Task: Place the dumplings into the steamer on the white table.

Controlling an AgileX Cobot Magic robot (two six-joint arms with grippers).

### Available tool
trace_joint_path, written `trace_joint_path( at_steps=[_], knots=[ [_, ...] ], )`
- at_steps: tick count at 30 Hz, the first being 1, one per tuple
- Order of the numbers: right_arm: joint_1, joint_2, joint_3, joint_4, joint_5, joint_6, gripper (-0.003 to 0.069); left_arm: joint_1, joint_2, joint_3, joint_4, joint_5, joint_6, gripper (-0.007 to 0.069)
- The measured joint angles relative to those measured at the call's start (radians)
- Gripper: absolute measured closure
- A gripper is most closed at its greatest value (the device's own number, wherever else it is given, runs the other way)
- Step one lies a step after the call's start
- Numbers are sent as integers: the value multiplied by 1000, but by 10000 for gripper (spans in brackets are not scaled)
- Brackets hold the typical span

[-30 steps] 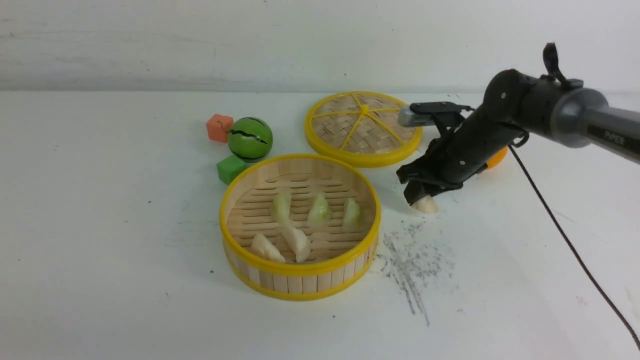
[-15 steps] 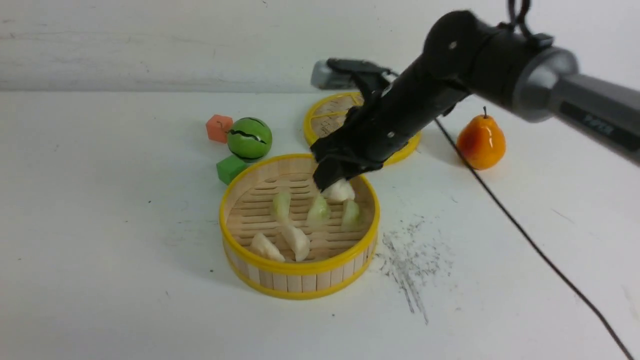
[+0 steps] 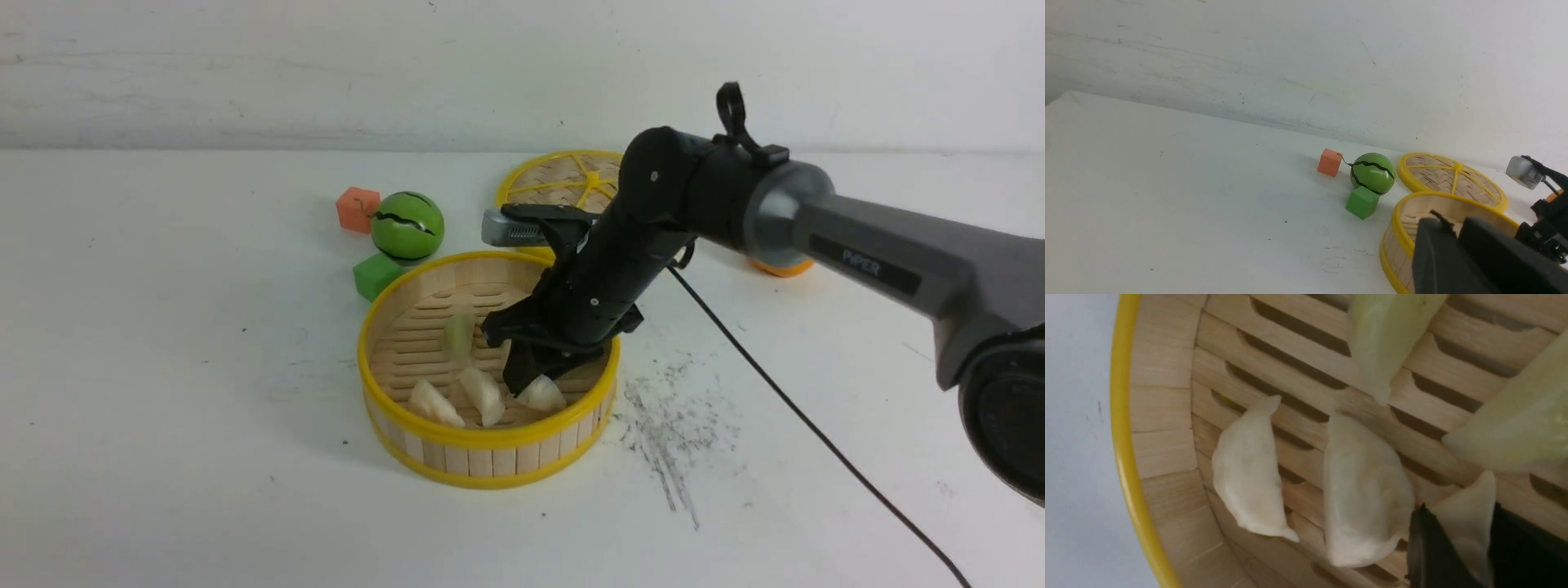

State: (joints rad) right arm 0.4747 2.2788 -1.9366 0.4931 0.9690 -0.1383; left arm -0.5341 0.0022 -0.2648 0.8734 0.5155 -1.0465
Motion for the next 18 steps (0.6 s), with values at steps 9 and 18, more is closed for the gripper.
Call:
trace_joint_path(
  at_steps=[9, 18],
  knots=[
    [1, -42, 0, -20, -16, 21, 266, 0, 0, 0, 1, -16, 0, 542],
    [1, -450, 1, -150, 64, -138, 460, 0, 0, 0, 1, -20, 0, 533]
  ],
)
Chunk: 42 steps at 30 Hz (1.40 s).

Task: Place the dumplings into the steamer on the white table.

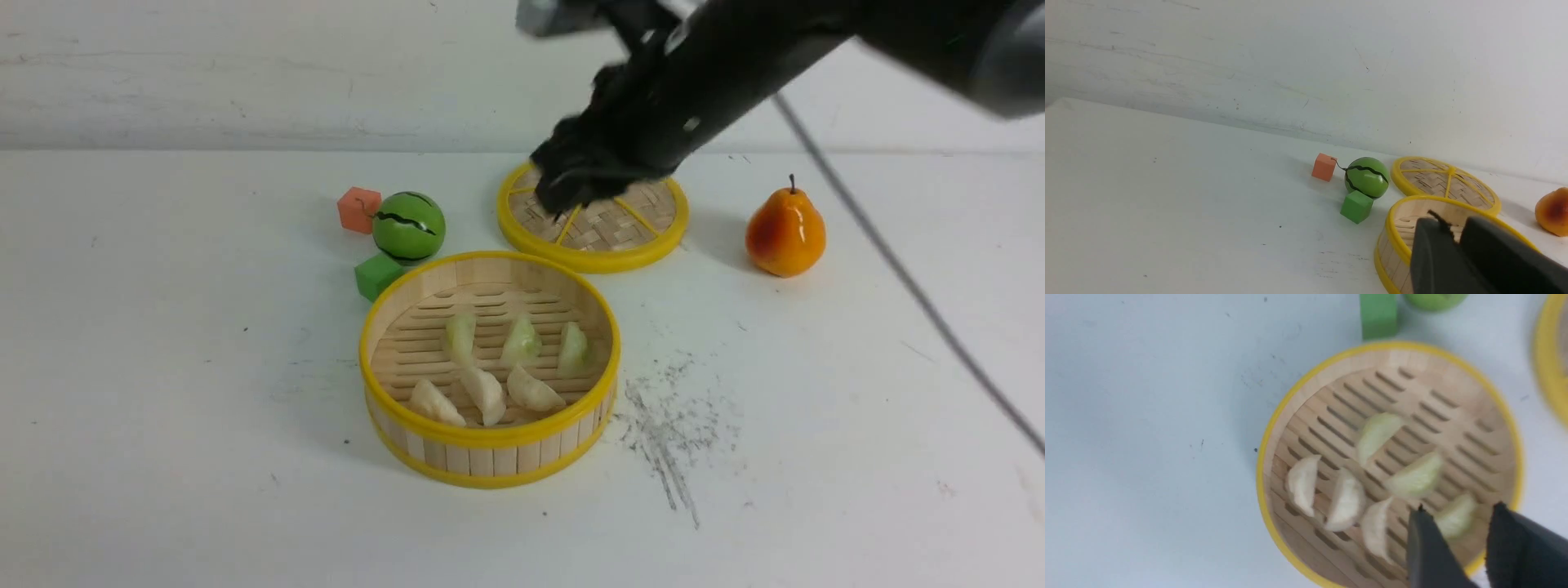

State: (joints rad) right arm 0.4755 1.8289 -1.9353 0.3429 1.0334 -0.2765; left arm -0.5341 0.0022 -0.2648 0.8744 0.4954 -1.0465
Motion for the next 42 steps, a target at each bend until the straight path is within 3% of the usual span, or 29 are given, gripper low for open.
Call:
trace_joint_path(
  at_steps=[4, 6, 11, 20, 23, 30, 36, 42],
  knots=[
    [-5, -188, 36, -128, 112, -28, 655, 0, 0, 0, 0, 0, 0, 530],
    [-9, -272, 106, -150, 129, -26, 676, 0, 0, 0, 0, 0, 0, 529],
    [-12, -496, 396, -170, 47, -26, 678, 0, 0, 0, 0, 3, 0, 523],
    [-12, -1005, 1074, -183, -461, -26, 672, 0, 0, 0, 1, 6, 0, 512],
    [-12, -1122, 1239, -160, -557, -26, 669, 0, 0, 0, 1, 6, 0, 512],
    [-12, -1320, 1534, -152, -615, -26, 662, 0, 0, 0, 1, 8, 0, 504],
    [-12, -1399, 1654, -243, -601, 0, 661, 0, 0, 0, 1, 9, 0, 503],
    [-12, -1505, 1705, -380, -594, 189, 661, 0, 0, 0, 1, 9, 0, 502]
  ],
)
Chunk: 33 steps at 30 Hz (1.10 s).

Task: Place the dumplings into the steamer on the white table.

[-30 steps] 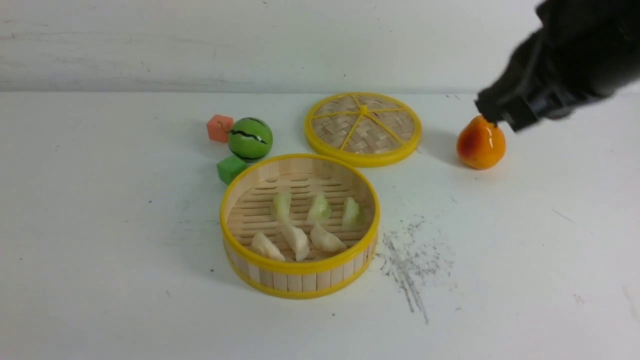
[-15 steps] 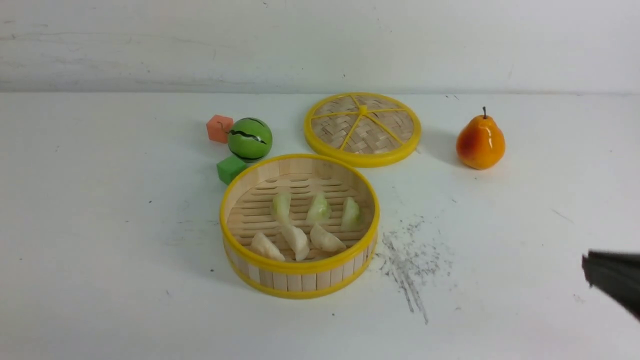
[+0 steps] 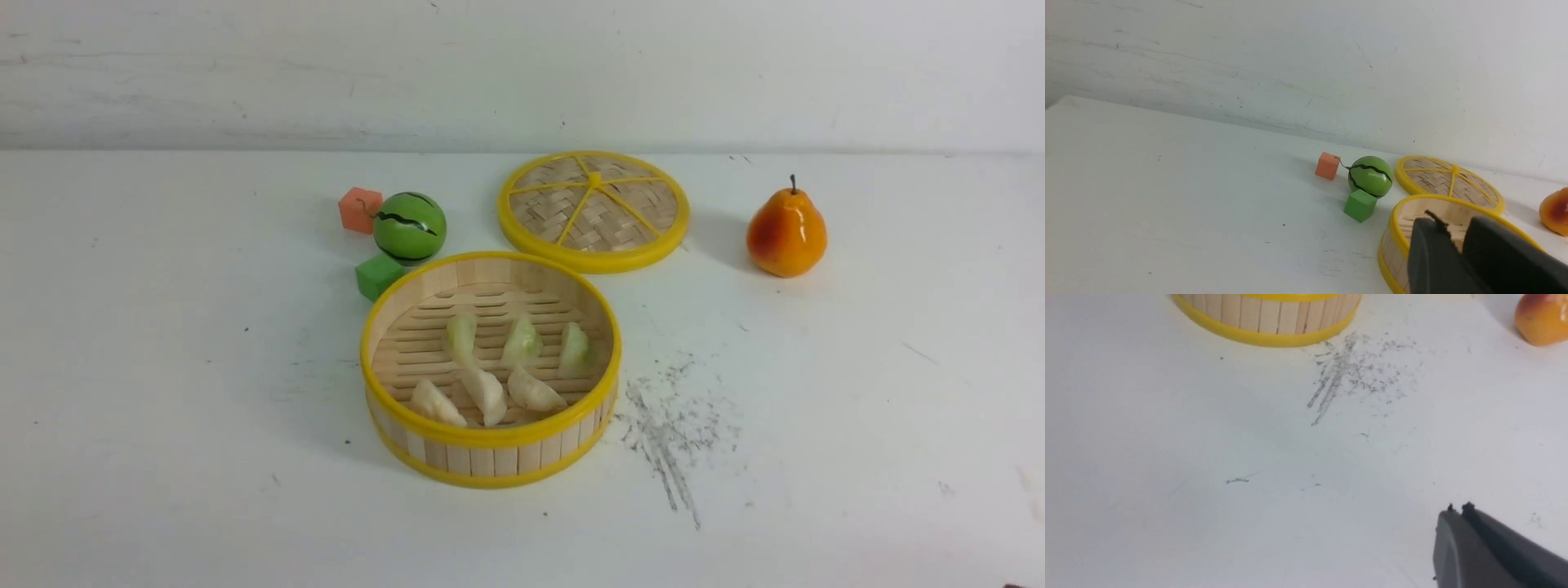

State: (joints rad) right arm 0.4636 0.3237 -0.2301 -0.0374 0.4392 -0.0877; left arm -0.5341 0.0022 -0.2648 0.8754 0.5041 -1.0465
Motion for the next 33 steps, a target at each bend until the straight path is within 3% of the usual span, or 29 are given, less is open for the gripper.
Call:
trace_joint_path(
  at_steps=[4, 9, 14, 18, 22, 33],
  knots=[
    [-37, -81, 104, -150, -66, 177, 661, 0, 0, 0, 0, 5, 0, 497],
    [-148, -187, 220, -128, -179, 290, 661, 0, 0, 0, 0, 10, 0, 494],
    [-267, -267, 257, -57, -222, 238, 661, 0, 0, 0, 0, 12, 0, 489],
    [-342, -297, 257, 19, -166, 211, 661, 0, 0, 0, 0, 12, 0, 485],
    [-370, -301, 254, 78, -85, 209, 661, 0, 0, 0, 0, 13, 0, 485],
    [-413, -303, 250, 97, -70, 209, 655, 0, 0, 0, 0, 13, 0, 484]
  ],
)
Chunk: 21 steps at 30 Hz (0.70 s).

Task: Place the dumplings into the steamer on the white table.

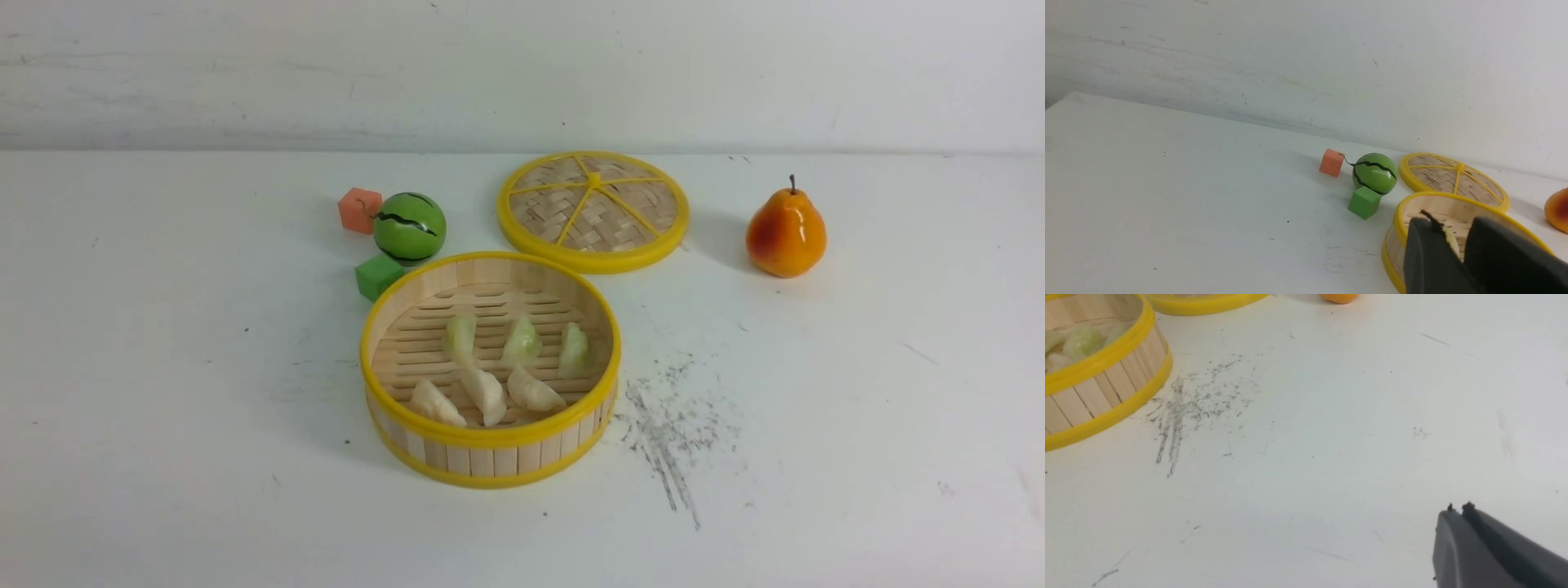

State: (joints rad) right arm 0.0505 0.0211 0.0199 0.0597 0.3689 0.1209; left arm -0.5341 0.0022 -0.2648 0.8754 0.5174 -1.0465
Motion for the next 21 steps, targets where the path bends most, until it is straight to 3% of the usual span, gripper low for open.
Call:
trace_joint_path(
  at_steps=[21],
  knots=[
    [-4, 0, 0, 4, 3, 0, 636, 0, 0, 0, 0, 0, 0, 473]
  ],
)
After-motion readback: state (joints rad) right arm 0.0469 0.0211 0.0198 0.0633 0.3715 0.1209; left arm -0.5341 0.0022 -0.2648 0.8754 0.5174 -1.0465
